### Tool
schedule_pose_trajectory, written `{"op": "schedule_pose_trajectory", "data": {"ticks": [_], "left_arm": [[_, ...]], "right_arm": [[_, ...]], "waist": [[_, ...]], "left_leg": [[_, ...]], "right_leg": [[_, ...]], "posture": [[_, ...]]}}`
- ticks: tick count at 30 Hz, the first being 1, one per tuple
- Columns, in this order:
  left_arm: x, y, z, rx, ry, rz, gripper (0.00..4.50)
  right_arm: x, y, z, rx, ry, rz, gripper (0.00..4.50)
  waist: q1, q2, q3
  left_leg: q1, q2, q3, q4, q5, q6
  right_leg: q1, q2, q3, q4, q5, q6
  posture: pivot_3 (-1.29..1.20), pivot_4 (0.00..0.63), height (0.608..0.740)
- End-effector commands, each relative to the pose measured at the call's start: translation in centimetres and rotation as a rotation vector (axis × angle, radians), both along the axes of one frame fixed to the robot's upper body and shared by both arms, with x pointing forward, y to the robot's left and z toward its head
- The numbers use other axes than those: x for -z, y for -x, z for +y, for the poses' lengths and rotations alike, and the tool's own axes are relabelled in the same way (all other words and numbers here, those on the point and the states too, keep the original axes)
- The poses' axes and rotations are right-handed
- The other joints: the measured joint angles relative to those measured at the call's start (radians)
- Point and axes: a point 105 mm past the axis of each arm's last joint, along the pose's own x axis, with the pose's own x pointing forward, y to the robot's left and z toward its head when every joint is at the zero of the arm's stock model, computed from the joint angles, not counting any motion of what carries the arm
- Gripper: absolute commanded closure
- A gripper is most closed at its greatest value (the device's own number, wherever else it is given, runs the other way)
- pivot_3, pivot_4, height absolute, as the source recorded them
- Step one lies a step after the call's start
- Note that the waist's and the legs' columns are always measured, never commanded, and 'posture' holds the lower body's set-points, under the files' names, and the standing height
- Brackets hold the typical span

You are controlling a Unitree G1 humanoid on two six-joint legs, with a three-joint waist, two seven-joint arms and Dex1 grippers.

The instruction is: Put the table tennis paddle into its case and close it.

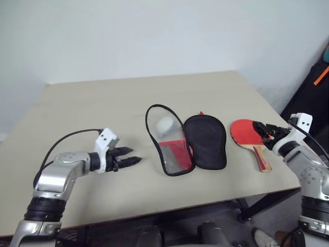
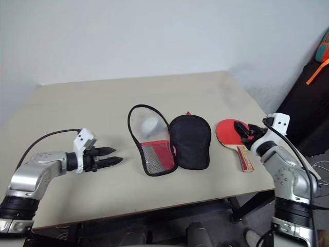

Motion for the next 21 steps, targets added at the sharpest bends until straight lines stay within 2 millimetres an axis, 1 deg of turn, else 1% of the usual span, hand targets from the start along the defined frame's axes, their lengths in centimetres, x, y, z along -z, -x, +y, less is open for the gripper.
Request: {"op": "schedule_pose_trajectory", "data": {"ticks": [1,3,4,7,10,14,17,21], "left_arm": [[-1.7,-0.3,-1.3,0.084,0.017,-0.042,1.25],[-1.4,-0.2,-1.8,0.114,0.019,-0.024,1.25],[-0.6,-0.1,-1.8,0.114,0.006,-0.006,1.25],[0.9,0.2,-2.2,0.129,-0.015,0.027,1.25],[1.8,0.3,-2.9,0.140,-0.011,0.040,1.25],[2.2,0.1,-3.5,0.141,0.001,0.041,1.25],[2.4,-0.1,-3.4,0.136,-0.002,0.042,1.25],[2.4,-0.3,-3.3,0.132,-0.004,0.038,1.25]], "right_arm": [[0.5,0.8,-0.7,-0.012,0.029,0.111,1.11],[1.4,1.3,-1.1,-0.023,0.046,0.184,1.11],[1.8,1.4,-1.3,-0.014,0.050,0.208,1.11],[2.6,1.3,-2.3,0.027,0.067,0.255,1.11],[4.1,1.1,-2.3,0.026,0.118,0.327,1.11],[5.1,0.5,-2.1,0.015,0.127,0.379,1.11],[5.1,0.1,-1.9,0.000,0.130,0.386,1.11],[5.6,0.4,-1.7,-0.019,0.153,0.432,1.11]], "waist": [[-0.001,0.000,0.000],[-0.002,0.000,0.000],[-0.002,0.000,0.000],[-0.001,0.000,0.000],[-0.001,-0.001,0.000],[-0.002,-0.001,0.000],[-0.001,-0.001,0.000],[-0.001,-0.001,0.000]], "left_leg": [[0.000,0.000,0.001,0.000,0.000,0.000],[0.001,0.000,0.002,0.000,0.000,0.000],[0.001,0.000,0.003,0.000,0.000,0.000],[0.001,0.000,0.003,0.000,0.000,0.000],[0.000,0.000,0.003,0.002,0.000,0.000],[0.000,0.000,0.003,0.002,0.000,0.000],[0.000,0.000,0.003,0.002,0.000,0.000],[0.000,0.000,0.003,0.002,0.000,0.001]], "right_leg": [[0.000,0.000,0.001,0.000,0.000,0.000],[0.000,0.000,0.003,0.000,0.000,0.000],[0.000,0.001,0.004,0.000,0.000,0.000],[0.000,0.001,0.005,0.000,0.000,0.000],[0.000,0.002,0.006,-0.001,0.000,0.000],[0.000,0.002,0.006,-0.001,0.000,0.001],[0.000,0.002,0.006,-0.001,0.001,0.001],[0.001,0.003,0.006,-0.001,0.001,0.002]], "posture": [[0.00,0.000,0.740],[0.00,0.000,0.740],[0.00,0.000,0.740],[0.00,0.000,0.740],[0.00,0.000,0.740],[0.00,0.000,0.740],[0.00,0.000,0.740],[0.00,0.000,0.740]]}}
